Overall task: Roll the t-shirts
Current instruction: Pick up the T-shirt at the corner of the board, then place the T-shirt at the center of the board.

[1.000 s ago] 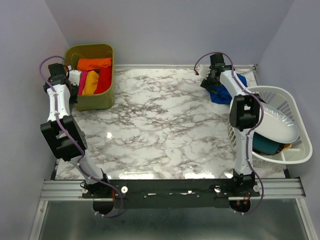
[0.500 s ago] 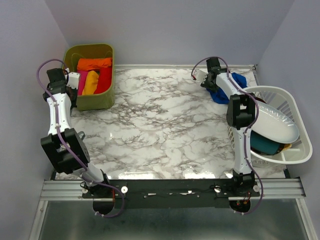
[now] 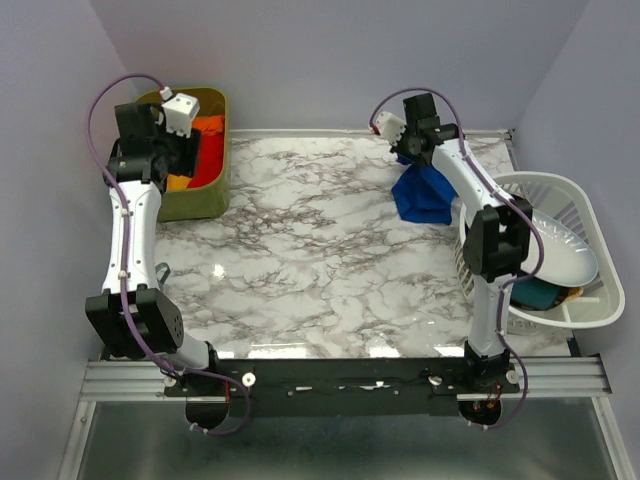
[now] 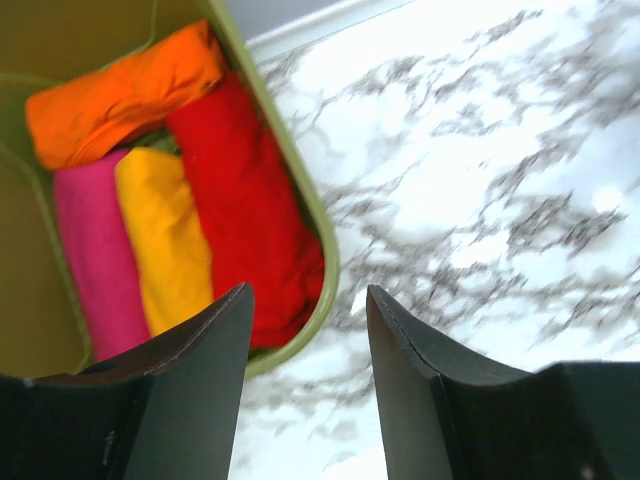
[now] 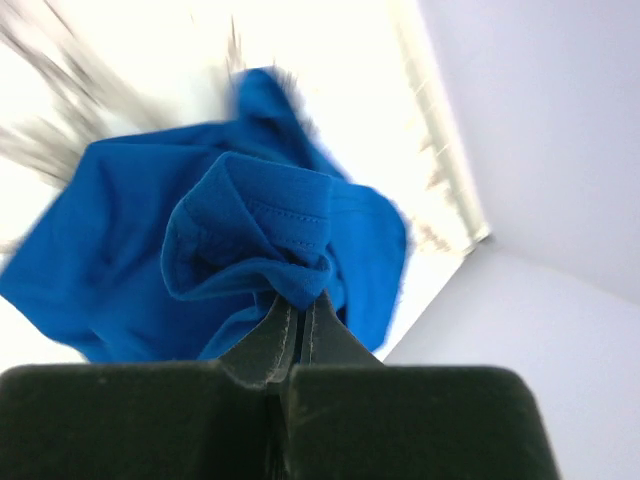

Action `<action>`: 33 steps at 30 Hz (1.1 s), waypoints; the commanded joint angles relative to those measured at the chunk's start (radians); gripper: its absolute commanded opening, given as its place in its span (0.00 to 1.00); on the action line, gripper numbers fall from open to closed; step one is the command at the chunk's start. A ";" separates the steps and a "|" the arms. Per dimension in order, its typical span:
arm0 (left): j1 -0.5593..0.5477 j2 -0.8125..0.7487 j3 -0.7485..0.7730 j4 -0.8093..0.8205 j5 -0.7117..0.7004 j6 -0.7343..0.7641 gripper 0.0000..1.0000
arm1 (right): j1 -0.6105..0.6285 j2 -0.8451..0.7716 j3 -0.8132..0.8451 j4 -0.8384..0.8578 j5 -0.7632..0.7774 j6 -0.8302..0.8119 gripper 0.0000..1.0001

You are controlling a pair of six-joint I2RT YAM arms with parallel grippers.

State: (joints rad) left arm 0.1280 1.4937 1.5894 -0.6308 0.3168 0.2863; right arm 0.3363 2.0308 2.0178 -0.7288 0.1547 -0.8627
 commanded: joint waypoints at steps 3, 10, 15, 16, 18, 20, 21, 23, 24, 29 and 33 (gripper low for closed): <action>-0.011 0.060 -0.051 0.226 0.140 -0.214 0.60 | 0.214 -0.259 0.168 -0.043 -0.095 0.215 0.01; -0.013 0.010 -0.019 0.211 0.068 -0.217 0.61 | 0.222 -0.489 0.021 0.054 -0.141 0.321 0.01; -0.016 -0.041 0.056 0.074 0.024 -0.125 0.62 | 0.222 -0.688 -0.346 0.083 -0.360 0.365 0.01; -0.019 -0.047 0.072 0.053 0.025 -0.084 0.62 | 0.222 -0.704 -0.390 0.071 -0.403 0.360 0.01; -0.030 -0.062 0.075 -0.007 0.021 -0.059 0.62 | 0.224 -0.744 -0.555 0.074 -0.480 0.355 0.01; -0.040 -0.075 0.058 -0.045 0.036 -0.030 0.62 | 0.222 -0.762 -0.655 0.124 -0.515 0.352 0.01; -0.059 -0.087 0.049 -0.082 0.044 -0.026 0.62 | 0.224 -0.762 -0.677 0.117 -0.597 0.317 0.01; -0.076 -0.104 0.005 -0.113 0.051 -0.021 0.62 | 0.227 -0.733 -0.680 0.103 -0.642 0.315 0.06; -0.085 -0.125 -0.018 -0.127 0.057 -0.032 0.62 | 0.228 -0.721 -0.665 0.103 -0.667 0.336 0.08; -0.102 -0.188 -0.176 -0.104 0.074 -0.096 0.62 | 0.251 -0.621 -0.500 0.126 -0.771 0.419 0.08; -0.103 -0.249 -0.215 -0.083 0.065 -0.142 0.60 | 0.293 -0.554 -0.340 0.190 -0.755 0.557 0.01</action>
State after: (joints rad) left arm 0.0284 1.3228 1.4055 -0.7063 0.3714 0.2031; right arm 0.5804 1.4250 1.4849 -0.6579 -0.5224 -0.4587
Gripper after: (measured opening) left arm 0.612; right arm 0.030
